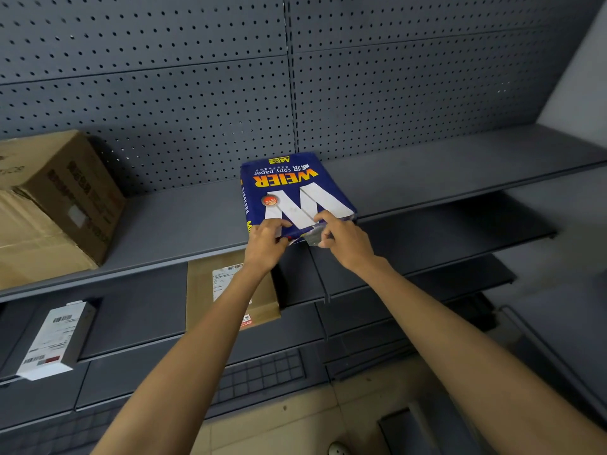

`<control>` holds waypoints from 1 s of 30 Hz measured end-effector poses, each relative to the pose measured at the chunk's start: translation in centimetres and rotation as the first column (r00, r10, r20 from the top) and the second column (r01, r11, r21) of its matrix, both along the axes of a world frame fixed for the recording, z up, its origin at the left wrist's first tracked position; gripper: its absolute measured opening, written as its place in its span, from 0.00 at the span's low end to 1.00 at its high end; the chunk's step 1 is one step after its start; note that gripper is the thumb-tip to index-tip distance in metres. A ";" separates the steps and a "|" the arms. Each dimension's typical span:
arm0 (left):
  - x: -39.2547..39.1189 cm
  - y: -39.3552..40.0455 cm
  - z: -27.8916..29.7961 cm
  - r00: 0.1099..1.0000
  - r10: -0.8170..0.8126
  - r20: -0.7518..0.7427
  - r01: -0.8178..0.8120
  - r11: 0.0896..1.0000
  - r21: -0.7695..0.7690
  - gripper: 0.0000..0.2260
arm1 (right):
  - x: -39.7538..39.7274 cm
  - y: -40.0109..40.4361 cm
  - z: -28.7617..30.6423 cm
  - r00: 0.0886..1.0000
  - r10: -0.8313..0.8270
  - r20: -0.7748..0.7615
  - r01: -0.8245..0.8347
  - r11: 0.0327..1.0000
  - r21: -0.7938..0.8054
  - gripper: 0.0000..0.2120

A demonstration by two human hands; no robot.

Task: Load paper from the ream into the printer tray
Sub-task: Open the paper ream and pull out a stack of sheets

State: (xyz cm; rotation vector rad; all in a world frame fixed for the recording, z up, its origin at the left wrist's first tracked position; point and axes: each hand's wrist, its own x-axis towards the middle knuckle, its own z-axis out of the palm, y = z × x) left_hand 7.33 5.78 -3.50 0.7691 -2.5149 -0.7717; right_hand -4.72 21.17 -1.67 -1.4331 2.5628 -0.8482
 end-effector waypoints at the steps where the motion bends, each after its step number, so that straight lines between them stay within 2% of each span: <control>1: 0.1 0.2 -0.1 1.000 -0.002 0.002 0.002 1.000 -0.020 0.15 | 0.1 0.5 -0.2 1.000 0.011 0.013 -0.011 1.000 0.009 0.20; 6: 0.5 1.3 -0.4 0.998 0.007 0.056 0.000 0.992 -0.126 0.21 | 0.8 2.7 -1.6 0.995 0.088 0.054 -0.092 0.993 0.079 0.24; 9: 0.7 1.7 -0.7 0.998 0.021 0.067 -0.007 0.979 -0.203 0.23 | 1.5 3.9 -2.4 0.993 0.092 0.076 -0.097 0.993 0.072 0.22; 15: 0.9 1.9 -0.9 0.998 0.031 0.063 -0.012 0.961 -0.277 0.23 | 2.0 4.8 -1.4 1.000 0.004 -0.023 -0.006 0.997 -0.079 0.14; 20: 0.7 2.2 -1.1 0.997 0.068 0.039 -0.052 0.948 -0.315 0.21 | 1.0 3.9 0.5 0.995 -0.098 -0.027 0.090 0.976 -0.197 0.08; 23: 0.7 2.4 -1.5 0.996 0.079 0.040 -0.058 0.928 -0.368 0.20 | 0.0 2.9 1.2 0.996 -0.092 -0.013 0.085 0.959 -0.271 0.07; 27: 0.7 2.2 -1.4 0.997 0.076 -0.004 -0.073 0.938 -0.338 0.19 | -1.4 1.2 1.7 1.000 0.001 -0.010 -0.003 0.977 -0.214 0.06; 30: 0.5 2.2 -0.9 0.995 0.081 -0.049 -0.091 0.963 -0.254 0.17 | -2.0 -0.1 1.4 0.998 0.059 -0.009 -0.060 0.986 -0.154 0.06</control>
